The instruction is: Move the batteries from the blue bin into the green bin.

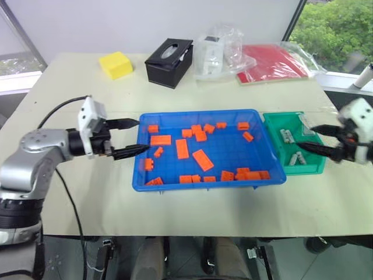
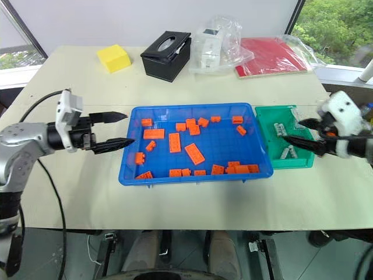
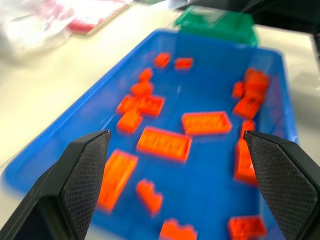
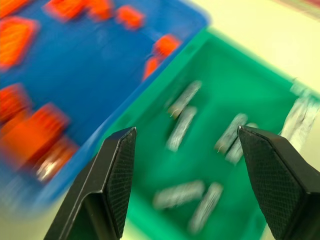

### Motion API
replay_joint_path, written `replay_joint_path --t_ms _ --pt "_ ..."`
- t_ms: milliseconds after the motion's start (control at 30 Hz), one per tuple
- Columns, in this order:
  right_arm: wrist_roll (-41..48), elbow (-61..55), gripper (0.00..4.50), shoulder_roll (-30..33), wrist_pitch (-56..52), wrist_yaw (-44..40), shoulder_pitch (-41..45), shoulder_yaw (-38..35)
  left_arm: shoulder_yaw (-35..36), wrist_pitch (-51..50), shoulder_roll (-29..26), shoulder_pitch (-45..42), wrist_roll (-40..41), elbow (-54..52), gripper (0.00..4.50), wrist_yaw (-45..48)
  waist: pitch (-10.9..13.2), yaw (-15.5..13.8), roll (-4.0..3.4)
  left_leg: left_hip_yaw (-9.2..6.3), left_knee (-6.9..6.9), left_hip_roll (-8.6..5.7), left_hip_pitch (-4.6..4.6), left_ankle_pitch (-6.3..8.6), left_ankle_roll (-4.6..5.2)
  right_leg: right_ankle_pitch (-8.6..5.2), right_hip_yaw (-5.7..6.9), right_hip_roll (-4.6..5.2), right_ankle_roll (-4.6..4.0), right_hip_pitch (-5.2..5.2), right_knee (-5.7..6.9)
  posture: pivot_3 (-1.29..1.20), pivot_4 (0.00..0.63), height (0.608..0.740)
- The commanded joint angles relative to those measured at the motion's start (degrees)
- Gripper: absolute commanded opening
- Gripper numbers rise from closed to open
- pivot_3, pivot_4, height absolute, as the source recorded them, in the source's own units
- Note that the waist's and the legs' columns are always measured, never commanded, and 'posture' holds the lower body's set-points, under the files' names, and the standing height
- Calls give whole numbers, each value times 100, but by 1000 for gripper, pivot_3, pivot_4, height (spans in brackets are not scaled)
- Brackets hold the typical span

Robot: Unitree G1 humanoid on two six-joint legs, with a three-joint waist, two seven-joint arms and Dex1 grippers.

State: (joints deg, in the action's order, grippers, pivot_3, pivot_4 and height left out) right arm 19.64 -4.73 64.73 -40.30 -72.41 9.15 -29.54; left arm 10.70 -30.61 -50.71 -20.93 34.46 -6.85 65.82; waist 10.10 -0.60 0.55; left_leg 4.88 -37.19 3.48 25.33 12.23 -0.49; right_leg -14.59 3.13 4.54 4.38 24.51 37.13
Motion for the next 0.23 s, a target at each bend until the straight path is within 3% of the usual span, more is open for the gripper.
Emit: replay_joint_path --t_ms 33,233 --pt "231 626 3294 442 458 -647 -65 -481 555 118 -389 174 53 45 4500 232 0 26 0 2 -1 2 -3 0 0 0 0 0 -1 0 0 0 150 736" --pt "297 1309 3294 606 924 -811 67 -265 911 262 -675 361 -25 245 4500 297 -1 40 -2 7 0 8 -12 1 -1 -11 -1 2 -22 -4 0 0 150 736"
